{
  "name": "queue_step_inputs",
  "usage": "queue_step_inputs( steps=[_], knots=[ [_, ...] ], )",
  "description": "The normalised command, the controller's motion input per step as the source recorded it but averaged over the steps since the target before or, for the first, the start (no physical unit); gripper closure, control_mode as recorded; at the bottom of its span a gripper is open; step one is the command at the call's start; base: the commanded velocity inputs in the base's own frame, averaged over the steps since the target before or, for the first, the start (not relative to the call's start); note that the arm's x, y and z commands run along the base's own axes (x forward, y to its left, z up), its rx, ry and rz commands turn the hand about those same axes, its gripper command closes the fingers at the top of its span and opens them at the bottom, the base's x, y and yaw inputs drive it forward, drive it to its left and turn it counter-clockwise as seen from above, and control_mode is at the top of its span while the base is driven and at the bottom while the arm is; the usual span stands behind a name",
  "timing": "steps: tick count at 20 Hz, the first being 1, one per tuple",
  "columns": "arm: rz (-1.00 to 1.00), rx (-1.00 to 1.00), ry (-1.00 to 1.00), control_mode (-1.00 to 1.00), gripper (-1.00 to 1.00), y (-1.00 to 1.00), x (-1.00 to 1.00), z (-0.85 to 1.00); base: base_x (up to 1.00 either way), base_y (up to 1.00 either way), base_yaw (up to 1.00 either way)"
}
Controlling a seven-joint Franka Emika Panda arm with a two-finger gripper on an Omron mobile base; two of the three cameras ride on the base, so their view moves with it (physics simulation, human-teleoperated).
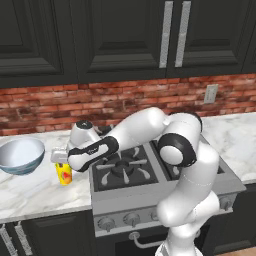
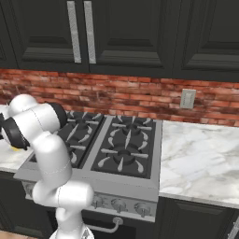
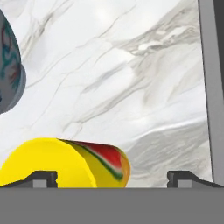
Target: Pick the cup and bowl from the counter and place them on the counter next to the sink.
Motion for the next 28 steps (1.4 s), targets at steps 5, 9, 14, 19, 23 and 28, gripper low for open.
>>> queue_step_inputs(
  steps=[5, 9, 14, 19, 23, 28],
  knots=[
    [0.0, 0.0, 0.0, -1.0, -1.0, 0.0, 0.05, -0.2, 0.0, 0.0, 0.0],
    [0.0, 0.0, 0.0, -1.0, -1.0, 0.0, 0.0, 0.0, 0.0, 0.0, 0.0],
    [0.0, 0.0, 0.0, -1.0, 1.0, 0.0, 0.0, 0.0, 0.0, 0.0, 0.0],
    [0.0, 0.0, 0.0, -1.0, 1.0, 0.0, 0.0, 0.0, 0.0, 0.0, 0.0],
    [0.0, 0.0, 0.0, -1.0, 1.0, 0.0, 0.0, 0.0, 0.0, 0.0, 0.0],
    [0.0, 0.0, 0.0, -1.0, 1.0, -0.03, -0.06, 0.03, 0.0, 0.0, 0.0]
  ],
)
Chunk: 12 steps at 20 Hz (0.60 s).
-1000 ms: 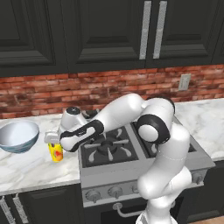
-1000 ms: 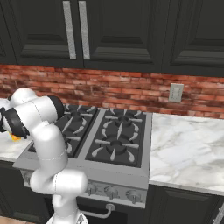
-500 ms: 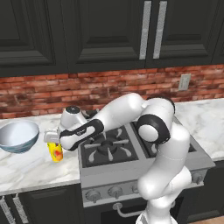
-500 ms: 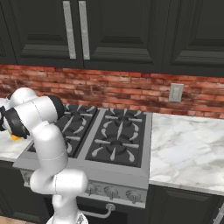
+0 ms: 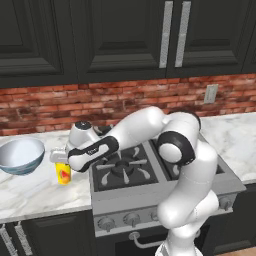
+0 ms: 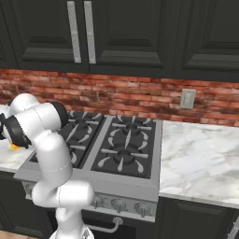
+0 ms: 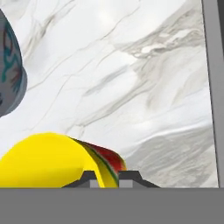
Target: Pick the cup and bowl from the counter and place them on the counter next to the sink.
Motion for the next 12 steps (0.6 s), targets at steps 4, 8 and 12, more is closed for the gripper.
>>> queue_step_inputs(
  steps=[4, 8, 12],
  knots=[
    [0.01, 0.0, -0.01, -1.0, 1.0, -0.35, -0.37, 0.32, 0.0, 0.0, 0.0],
    [0.06, 0.0, -0.02, -1.0, 1.0, -0.47, -0.53, 0.41, 0.0, 0.0, 0.0],
    [0.06, 0.0, -0.07, -1.0, 1.0, -0.56, -0.65, 0.38, 0.0, 0.0, 0.0]
  ],
)
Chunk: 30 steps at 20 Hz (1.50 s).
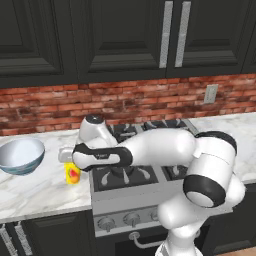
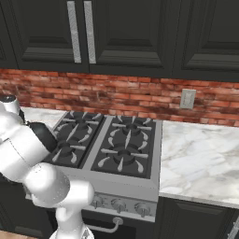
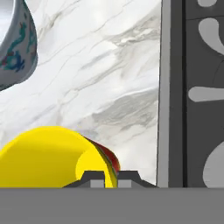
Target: Pick the cup and bowl from the counter and place them on the counter next to the sink.
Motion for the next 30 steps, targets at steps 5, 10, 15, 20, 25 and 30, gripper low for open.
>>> queue_step_inputs(
  steps=[5, 10, 15, 20, 25, 30],
  knots=[
    [0.06, 0.0, -0.09, -1.0, 1.0, -0.62, -0.54, 0.45, 0.0, 0.0, 0.0],
    [0.16, 0.0, -0.16, -1.0, 1.0, -0.41, -0.32, 0.68, 0.0, 0.0, 0.0],
    [0.15, 0.01, -0.26, -1.0, 1.0, -0.56, -0.51, 0.64, 0.0, 0.0, 0.0],
    [0.11, -0.01, -0.16, -1.0, 1.0, -0.66, -0.37, 0.47, 0.0, 0.0, 0.0],
    [0.11, -0.06, -0.09, -1.0, 1.0, -0.87, -0.36, 0.53, 0.0, 0.0, 0.0],
    [0.14, -0.13, -0.01, -1.0, 1.0, -0.77, -0.29, 0.58, 0.0, 0.0, 0.0]
  ],
)
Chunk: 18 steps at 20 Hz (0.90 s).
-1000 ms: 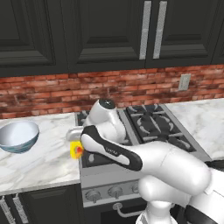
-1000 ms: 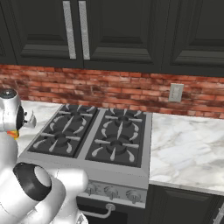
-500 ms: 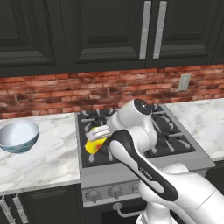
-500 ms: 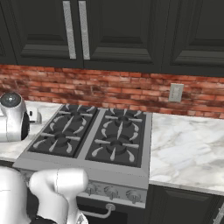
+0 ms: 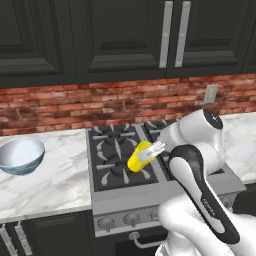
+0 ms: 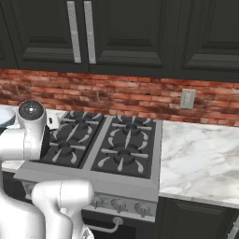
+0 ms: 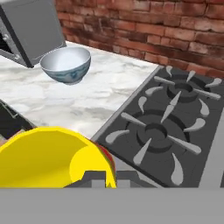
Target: Pick the cup and bowl from the counter and place them on the counter next to the sink.
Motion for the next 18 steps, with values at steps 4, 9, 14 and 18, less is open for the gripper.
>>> queue_step_inputs(
  steps=[4, 9, 14, 18],
  knots=[
    [0.09, -0.12, 0.01, -1.0, 1.0, -0.71, -0.41, 0.45, 0.0, 0.0, 0.0],
    [0.02, -0.1, 0.12, -1.0, 1.0, -0.57, -0.41, 0.36, 0.0, 0.0, 0.0],
    [0.0, -0.02, 0.12, -1.0, 1.0, -0.52, -0.46, 0.15, 0.0, 0.0, 0.0],
    [-0.13, 0.0, 0.18, -1.0, 1.0, -0.35, -0.4, 0.01, 0.0, 0.0, 0.0]
  ],
)
